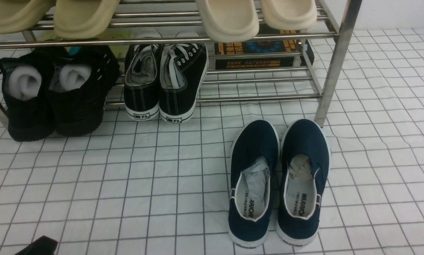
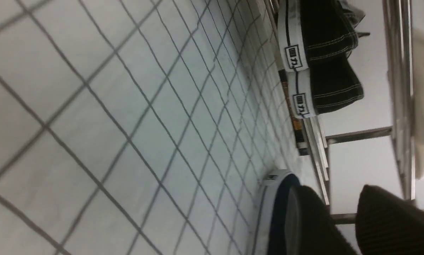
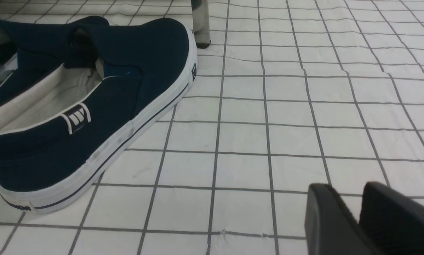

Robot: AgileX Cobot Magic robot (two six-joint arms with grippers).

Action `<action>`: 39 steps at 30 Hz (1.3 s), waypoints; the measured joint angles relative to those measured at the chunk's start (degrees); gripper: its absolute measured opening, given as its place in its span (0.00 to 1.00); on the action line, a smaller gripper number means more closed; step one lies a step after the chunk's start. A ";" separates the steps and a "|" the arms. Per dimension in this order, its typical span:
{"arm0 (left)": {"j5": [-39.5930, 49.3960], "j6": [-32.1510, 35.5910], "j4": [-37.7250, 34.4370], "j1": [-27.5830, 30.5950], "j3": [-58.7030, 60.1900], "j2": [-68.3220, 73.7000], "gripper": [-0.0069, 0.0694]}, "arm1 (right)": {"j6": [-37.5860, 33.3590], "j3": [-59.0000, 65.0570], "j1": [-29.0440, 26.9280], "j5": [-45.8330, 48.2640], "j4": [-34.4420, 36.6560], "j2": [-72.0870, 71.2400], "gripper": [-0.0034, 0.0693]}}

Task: Take the shoes off the shelf with your hand from the white checkered tablecloth.
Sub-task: 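Grasp the leftmost shoe on the bottom shelf of the shoe rack with the left gripper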

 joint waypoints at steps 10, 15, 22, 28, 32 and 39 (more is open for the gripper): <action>-9.84 8.72 4.21 0.00 -9.78 0.06 0.18 | 0.00 0.00 0.00 0.00 0.00 0.00 0.28; -0.84 15.90 11.87 0.00 -21.82 8.16 0.09 | 0.00 0.00 0.00 0.00 0.00 0.00 0.29; 25.53 10.67 25.75 0.00 -35.86 37.04 0.09 | 0.00 0.00 0.00 0.00 0.00 0.00 0.31; 34.32 8.24 37.44 0.00 -52.70 52.94 0.10 | 0.00 0.00 0.00 0.00 0.00 0.00 0.32; 39.20 8.01 41.71 3.11 -65.29 66.75 0.10 | 0.00 0.00 0.00 0.00 0.00 0.00 0.33; 36.81 9.50 28.80 12.30 -71.81 78.00 0.11 | 0.00 0.00 0.00 0.00 0.00 0.00 0.34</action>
